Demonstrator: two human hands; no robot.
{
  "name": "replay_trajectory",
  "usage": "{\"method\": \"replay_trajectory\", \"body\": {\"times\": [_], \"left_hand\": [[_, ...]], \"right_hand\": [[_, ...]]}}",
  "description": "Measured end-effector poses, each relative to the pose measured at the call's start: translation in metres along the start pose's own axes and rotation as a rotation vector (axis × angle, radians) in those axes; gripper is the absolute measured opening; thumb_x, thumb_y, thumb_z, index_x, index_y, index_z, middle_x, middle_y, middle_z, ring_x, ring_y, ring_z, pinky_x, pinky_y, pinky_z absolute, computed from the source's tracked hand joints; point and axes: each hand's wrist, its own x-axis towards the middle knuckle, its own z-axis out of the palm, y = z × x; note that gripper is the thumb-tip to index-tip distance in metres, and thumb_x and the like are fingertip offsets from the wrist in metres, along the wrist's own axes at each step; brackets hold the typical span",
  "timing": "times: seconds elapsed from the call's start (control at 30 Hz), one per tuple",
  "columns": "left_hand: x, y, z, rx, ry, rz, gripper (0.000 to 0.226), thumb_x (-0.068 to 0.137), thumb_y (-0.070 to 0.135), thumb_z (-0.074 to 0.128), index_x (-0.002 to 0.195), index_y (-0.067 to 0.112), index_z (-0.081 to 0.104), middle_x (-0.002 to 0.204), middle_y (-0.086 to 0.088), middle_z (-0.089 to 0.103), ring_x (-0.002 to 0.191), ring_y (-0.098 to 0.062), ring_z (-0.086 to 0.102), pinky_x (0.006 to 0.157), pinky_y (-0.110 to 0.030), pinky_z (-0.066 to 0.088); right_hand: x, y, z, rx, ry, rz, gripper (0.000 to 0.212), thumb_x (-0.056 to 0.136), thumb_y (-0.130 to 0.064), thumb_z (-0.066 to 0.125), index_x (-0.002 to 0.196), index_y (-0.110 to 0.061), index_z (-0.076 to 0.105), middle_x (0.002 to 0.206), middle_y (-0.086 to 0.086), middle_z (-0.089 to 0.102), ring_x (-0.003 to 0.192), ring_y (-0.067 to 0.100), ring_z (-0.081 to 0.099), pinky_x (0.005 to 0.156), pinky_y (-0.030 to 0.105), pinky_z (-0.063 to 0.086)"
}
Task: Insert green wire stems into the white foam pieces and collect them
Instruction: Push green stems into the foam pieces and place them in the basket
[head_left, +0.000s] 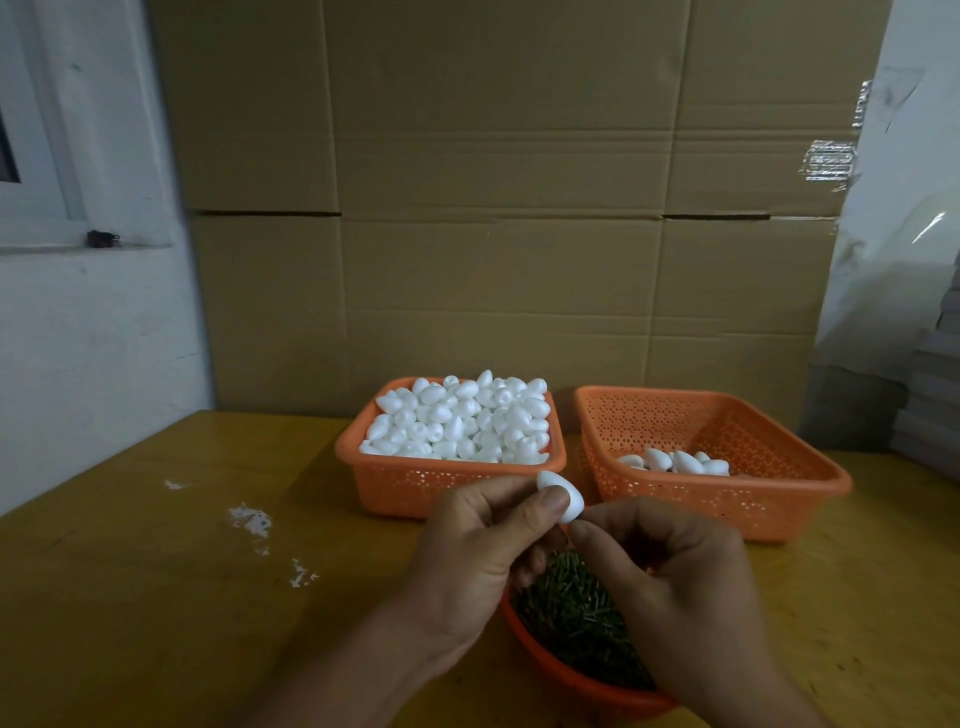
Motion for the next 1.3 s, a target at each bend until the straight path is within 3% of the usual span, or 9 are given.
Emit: {"method": "replay_trajectory", "body": {"times": [0.13,0.27,0.4,0.6,0.8,0.97,1.1,1.2,1.3], "left_hand": [[-0.001,-0.001,0.001,0.151,0.004,0.086,0.028,0.083,0.05,0.068,0.09,0.025,0.077,0.07,0.005,0.065,0.062,-0.008,0.054,0.058,-0.02,0.045],[-0.002,0.003,0.0,0.232,-0.011,0.157,0.027,0.088,0.05,0.064,0.091,0.026,0.075,0.068,0.011,0.06,0.064,-0.001,0.054,0.061,-0.015,0.044],[-0.003,0.007,0.0,0.258,-0.042,0.192,0.018,0.096,0.034,0.063,0.092,0.021,0.073,0.069,0.019,0.064,0.068,0.006,0.059,0.065,-0.01,0.045],[-0.005,0.009,0.002,0.244,-0.044,0.207,0.018,0.092,0.03,0.062,0.096,0.016,0.072,0.07,0.019,0.066,0.069,0.007,0.06,0.065,-0.01,0.045],[-0.002,0.006,0.0,0.194,0.001,0.159,0.014,0.088,0.043,0.071,0.092,0.031,0.077,0.067,0.012,0.064,0.063,0.0,0.057,0.06,-0.014,0.045],[-0.005,-0.001,0.001,0.222,-0.07,0.134,0.027,0.085,0.046,0.069,0.111,0.043,0.074,0.077,0.015,0.067,0.074,0.003,0.063,0.068,-0.014,0.049],[-0.005,-0.01,-0.003,0.316,-0.02,0.084,0.042,0.077,0.056,0.072,0.113,0.034,0.073,0.085,0.008,0.07,0.085,-0.009,0.068,0.078,-0.026,0.056],[-0.005,-0.012,-0.004,0.342,-0.024,0.087,0.041,0.079,0.057,0.072,0.112,0.033,0.073,0.085,0.007,0.069,0.085,-0.01,0.069,0.078,-0.026,0.056],[-0.005,-0.015,-0.004,0.345,-0.021,0.081,0.04,0.078,0.057,0.073,0.11,0.034,0.073,0.086,0.006,0.07,0.086,-0.012,0.069,0.078,-0.028,0.056]], "right_hand": [[-0.001,-0.002,0.001,0.023,-0.008,0.001,0.02,0.084,-0.015,0.077,0.079,-0.034,0.077,0.069,-0.013,0.074,0.064,0.006,0.071,0.057,0.015,0.052],[-0.003,-0.002,0.005,0.034,0.002,0.008,0.022,0.084,-0.014,0.077,0.081,-0.036,0.077,0.069,-0.014,0.074,0.063,0.006,0.071,0.056,0.016,0.053],[-0.004,-0.002,0.004,0.054,-0.018,0.015,0.021,0.083,-0.015,0.077,0.084,-0.036,0.077,0.071,-0.013,0.075,0.065,0.006,0.072,0.058,0.016,0.054],[-0.004,0.002,0.007,0.076,0.002,0.063,0.019,0.083,-0.017,0.078,0.083,-0.036,0.078,0.072,-0.008,0.076,0.066,0.009,0.072,0.06,0.028,0.058],[0.0,-0.005,0.006,0.29,-0.037,0.101,0.01,0.08,-0.024,0.07,0.08,-0.024,0.08,0.073,0.001,0.077,0.067,0.007,0.072,0.061,0.013,0.051],[0.014,0.002,-0.006,0.241,0.071,0.201,0.013,0.087,-0.014,0.072,0.076,-0.016,0.079,0.067,0.001,0.073,0.056,-0.002,0.06,0.054,0.011,0.045],[0.036,0.016,-0.022,0.128,0.222,0.247,0.012,0.089,-0.021,0.071,0.079,-0.023,0.076,0.071,-0.007,0.073,0.059,-0.002,0.062,0.056,0.019,0.047],[0.056,0.036,-0.033,0.08,0.337,0.314,0.012,0.09,-0.025,0.071,0.081,-0.031,0.074,0.072,-0.011,0.073,0.058,0.0,0.062,0.054,0.023,0.047],[0.073,0.058,-0.043,-0.004,0.426,0.392,0.007,0.092,-0.026,0.071,0.096,-0.025,0.075,0.074,-0.013,0.071,0.077,0.005,0.067,0.061,0.028,0.052]]}}
